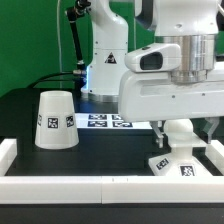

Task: Assemble lamp

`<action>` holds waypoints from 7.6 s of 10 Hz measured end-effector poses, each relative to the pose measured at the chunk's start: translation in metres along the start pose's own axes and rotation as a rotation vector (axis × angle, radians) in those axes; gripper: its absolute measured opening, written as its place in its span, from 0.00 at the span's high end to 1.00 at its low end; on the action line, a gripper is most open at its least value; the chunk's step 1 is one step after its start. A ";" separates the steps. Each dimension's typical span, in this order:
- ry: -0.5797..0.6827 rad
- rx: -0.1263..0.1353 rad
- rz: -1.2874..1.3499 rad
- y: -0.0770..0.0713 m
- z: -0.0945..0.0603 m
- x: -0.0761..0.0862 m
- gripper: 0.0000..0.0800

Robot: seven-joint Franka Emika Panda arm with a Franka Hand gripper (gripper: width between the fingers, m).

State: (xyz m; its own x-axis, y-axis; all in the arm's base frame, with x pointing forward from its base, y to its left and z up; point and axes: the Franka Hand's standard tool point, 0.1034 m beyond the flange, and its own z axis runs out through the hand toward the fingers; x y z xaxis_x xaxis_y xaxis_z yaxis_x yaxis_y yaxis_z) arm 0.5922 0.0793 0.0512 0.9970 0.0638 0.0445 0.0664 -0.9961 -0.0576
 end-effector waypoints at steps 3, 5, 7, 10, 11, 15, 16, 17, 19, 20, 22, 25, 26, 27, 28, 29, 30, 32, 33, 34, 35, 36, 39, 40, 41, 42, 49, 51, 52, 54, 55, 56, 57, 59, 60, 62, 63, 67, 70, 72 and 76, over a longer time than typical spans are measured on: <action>0.014 0.006 0.016 -0.016 0.001 0.014 0.33; 0.017 0.014 0.031 -0.017 0.001 0.016 0.33; 0.017 0.014 0.029 -0.018 0.001 0.016 0.23; 0.013 0.013 0.078 -0.018 -0.005 0.005 0.13; 0.003 0.010 0.126 -0.020 -0.013 -0.010 0.13; -0.042 -0.006 0.174 -0.026 -0.024 -0.070 0.13; -0.042 0.002 0.231 -0.025 -0.022 -0.084 0.13; -0.048 0.015 0.292 -0.023 -0.017 -0.098 0.13; -0.047 0.015 0.277 -0.023 -0.018 -0.096 0.13; -0.049 0.015 0.277 -0.023 -0.017 -0.096 0.13; -0.049 0.020 0.322 -0.022 -0.017 -0.099 0.13; -0.087 0.031 0.473 -0.023 -0.007 -0.127 0.13; -0.096 0.034 0.485 -0.025 -0.005 -0.132 0.13; -0.093 0.036 0.480 -0.024 -0.005 -0.130 0.13; -0.109 0.036 0.472 -0.024 -0.005 -0.131 0.13; -0.121 0.036 0.462 -0.025 -0.005 -0.132 0.13; -0.203 0.045 0.409 -0.030 -0.010 -0.127 0.13; -0.318 0.079 0.365 -0.032 -0.008 -0.123 0.13; -0.365 0.090 0.339 -0.032 -0.005 -0.121 0.13; -0.425 0.099 0.328 -0.032 -0.003 -0.122 0.13; -0.480 0.105 0.330 -0.031 -0.002 -0.124 0.13; -0.567 0.113 0.332 -0.030 -0.003 -0.128 0.13; -0.767 0.133 0.333 -0.027 0.004 -0.137 0.13; -0.852 0.143 0.328 -0.027 0.005 -0.139 0.13; -0.938 0.153 0.323 -0.028 0.004 -0.140 0.13; -1.000 0.157 0.315 -0.030 0.005 -0.138 0.13; -1.010 0.138 0.302 -0.041 0.032 -0.155 0.13; -1.013 0.132 0.299 -0.044 0.036 -0.160 0.13; -1.016 0.131 0.299 -0.044 0.038 -0.162 0.13; -1.015 0.131 0.299 -0.044 0.038 -0.162 0.13; -1.014 0.132 0.299 -0.043 0.038 -0.161 0.29; -1.013 0.134 0.299 -0.042 0.038 -0.160 0.29; -1.011 0.135 0.302 -0.040 0.038 -0.159 0.28; -1.008 0.139 0.306 -0.037 0.037 -0.157 0.28; -1.005 0.143 0.306 -0.035 0.034 -0.154 0.28; -1.008 0.162 0.294 -0.028 0.021 -0.142 0.28; -1.014 0.174 0.289 -0.022 0.008 -0.131 0.28; -0.983 0.210 0.284 0.001 -0.040 -0.083 0.28; -0.781 0.190 0.306 0.000 -0.032 -0.067 0.28; -0.642 0.178 0.269 0.002 -0.028 -0.063 0.28; -0.355 0.144 0.254 0.009 -0.059 -0.040 0.28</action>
Offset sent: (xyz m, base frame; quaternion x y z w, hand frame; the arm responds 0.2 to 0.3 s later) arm 0.0121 0.0160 -0.0027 0.0099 0.0007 0.0360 0.9993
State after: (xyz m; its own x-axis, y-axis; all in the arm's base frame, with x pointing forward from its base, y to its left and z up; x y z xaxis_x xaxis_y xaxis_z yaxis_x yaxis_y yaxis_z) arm 0.5503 0.0642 0.1075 0.9331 -0.1393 -0.3315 -0.2015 -0.9661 -0.1614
